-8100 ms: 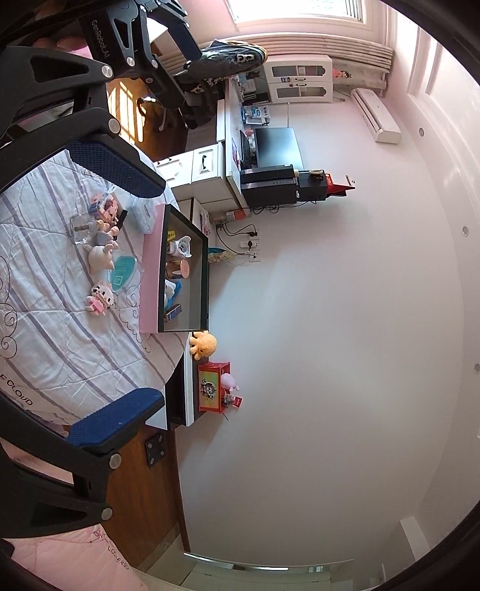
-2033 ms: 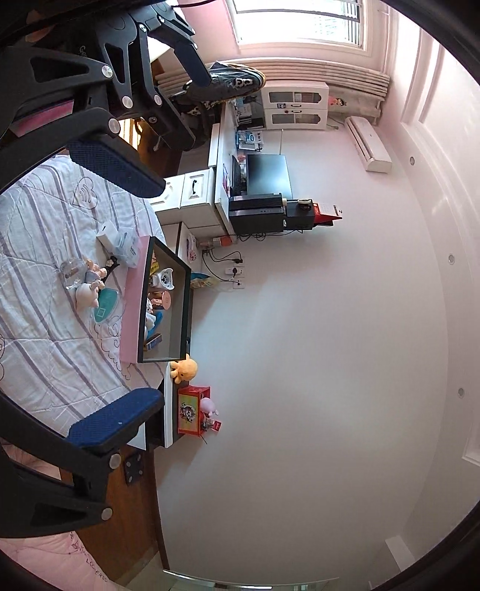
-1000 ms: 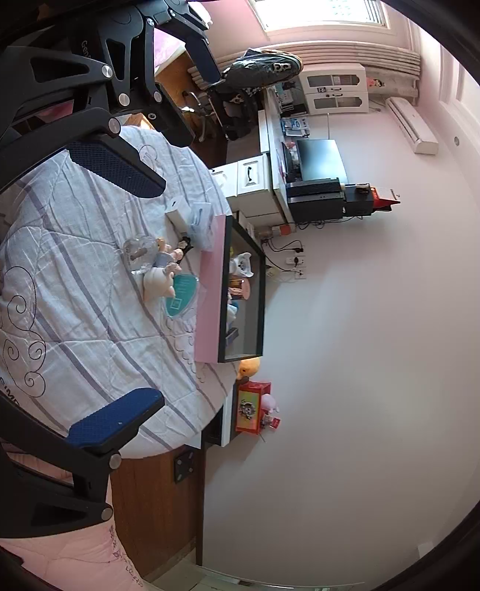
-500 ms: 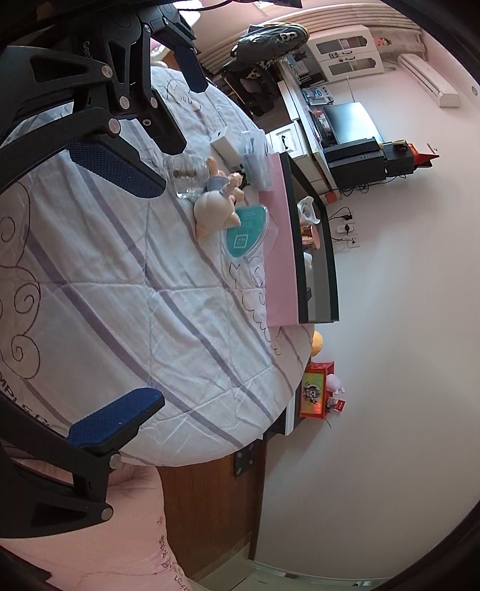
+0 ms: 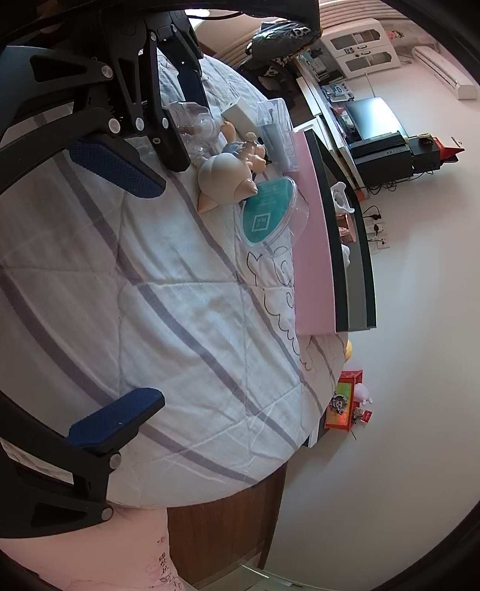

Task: Organize rigid objects
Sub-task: 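Grasp the glass bottle with the left tool while the right tool grasps the pig figurine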

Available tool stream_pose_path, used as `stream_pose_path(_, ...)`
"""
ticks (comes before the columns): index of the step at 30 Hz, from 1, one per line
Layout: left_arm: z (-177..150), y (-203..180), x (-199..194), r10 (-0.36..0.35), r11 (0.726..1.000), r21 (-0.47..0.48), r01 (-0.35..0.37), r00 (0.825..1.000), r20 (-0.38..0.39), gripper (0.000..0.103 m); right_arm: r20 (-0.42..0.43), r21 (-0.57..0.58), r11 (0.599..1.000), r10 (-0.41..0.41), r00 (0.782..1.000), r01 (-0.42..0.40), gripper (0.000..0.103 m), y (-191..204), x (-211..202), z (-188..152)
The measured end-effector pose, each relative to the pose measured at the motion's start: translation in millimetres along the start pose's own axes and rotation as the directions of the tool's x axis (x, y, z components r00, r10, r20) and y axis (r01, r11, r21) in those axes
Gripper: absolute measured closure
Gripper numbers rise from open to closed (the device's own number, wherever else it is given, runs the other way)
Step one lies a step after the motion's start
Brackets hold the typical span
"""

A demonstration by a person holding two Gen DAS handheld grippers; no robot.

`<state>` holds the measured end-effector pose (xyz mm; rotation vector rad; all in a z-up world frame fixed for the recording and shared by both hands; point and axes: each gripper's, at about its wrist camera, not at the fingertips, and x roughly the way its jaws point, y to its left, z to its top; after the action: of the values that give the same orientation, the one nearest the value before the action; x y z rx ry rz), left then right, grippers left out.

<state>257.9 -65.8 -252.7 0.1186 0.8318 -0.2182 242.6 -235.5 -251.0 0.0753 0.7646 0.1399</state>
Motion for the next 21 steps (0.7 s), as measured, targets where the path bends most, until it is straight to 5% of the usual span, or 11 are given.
stream_pose_path(14,-21,75,-20,0.041,0.992,-0.118,-0.036,0.999,0.033,0.039,-0.080,-0.022,0.994,0.106,0.991,-0.108,0.000,66,44,38)
stream_pose_path(19,-19,77,-17,0.021,0.992,-0.122,-0.015,0.999,0.045,0.039,-0.119,-0.034,0.991,0.127,0.985,-0.132,0.016,77,63,48)
stream_pose_path(21,-17,78,-16,0.017,0.992,-0.127,-0.011,0.999,0.046,0.039,-0.122,-0.048,0.989,0.133,0.984,-0.139,0.047,77,64,50)
